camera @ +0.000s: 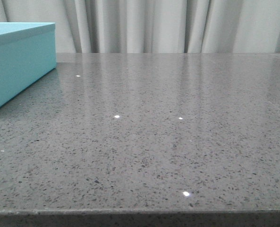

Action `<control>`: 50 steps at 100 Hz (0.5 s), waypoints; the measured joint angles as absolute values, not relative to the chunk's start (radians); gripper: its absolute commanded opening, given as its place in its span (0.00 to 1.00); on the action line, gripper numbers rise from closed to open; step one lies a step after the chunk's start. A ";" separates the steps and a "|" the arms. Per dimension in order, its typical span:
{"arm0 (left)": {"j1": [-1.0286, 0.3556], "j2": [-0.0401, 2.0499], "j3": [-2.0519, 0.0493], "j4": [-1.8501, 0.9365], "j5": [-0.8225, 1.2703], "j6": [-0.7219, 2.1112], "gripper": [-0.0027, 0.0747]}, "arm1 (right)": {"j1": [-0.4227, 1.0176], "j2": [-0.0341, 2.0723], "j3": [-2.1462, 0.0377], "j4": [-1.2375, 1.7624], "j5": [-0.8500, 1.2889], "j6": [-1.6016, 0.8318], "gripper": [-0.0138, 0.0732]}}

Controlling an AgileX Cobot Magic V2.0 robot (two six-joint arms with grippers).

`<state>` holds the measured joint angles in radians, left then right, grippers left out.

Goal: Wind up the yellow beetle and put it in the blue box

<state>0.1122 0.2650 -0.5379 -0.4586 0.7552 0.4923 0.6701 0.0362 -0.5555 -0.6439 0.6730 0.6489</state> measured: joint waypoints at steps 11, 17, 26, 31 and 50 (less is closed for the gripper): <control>0.112 0.199 -0.503 -0.459 0.755 0.492 0.01 | 0.670 -0.010 -0.534 -0.648 0.673 0.649 0.08; 0.112 0.173 -0.497 -0.459 0.757 0.492 0.01 | 0.670 -0.015 -0.525 -0.648 0.673 0.649 0.08; 0.112 0.154 -0.496 -0.461 0.761 0.492 0.01 | 0.670 -0.015 -0.523 -0.648 0.671 0.649 0.08; 0.112 0.154 -0.496 -0.462 0.762 0.492 0.01 | 0.670 -0.015 -0.521 -0.648 0.671 0.649 0.08; 0.112 0.154 -0.495 -0.462 0.762 0.492 0.01 | 0.670 -0.015 -0.521 -0.649 0.671 0.649 0.08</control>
<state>0.1122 0.1540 -0.4950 -0.4621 0.7620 0.4923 0.6701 -0.0154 -0.5206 -0.6487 0.6712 0.6489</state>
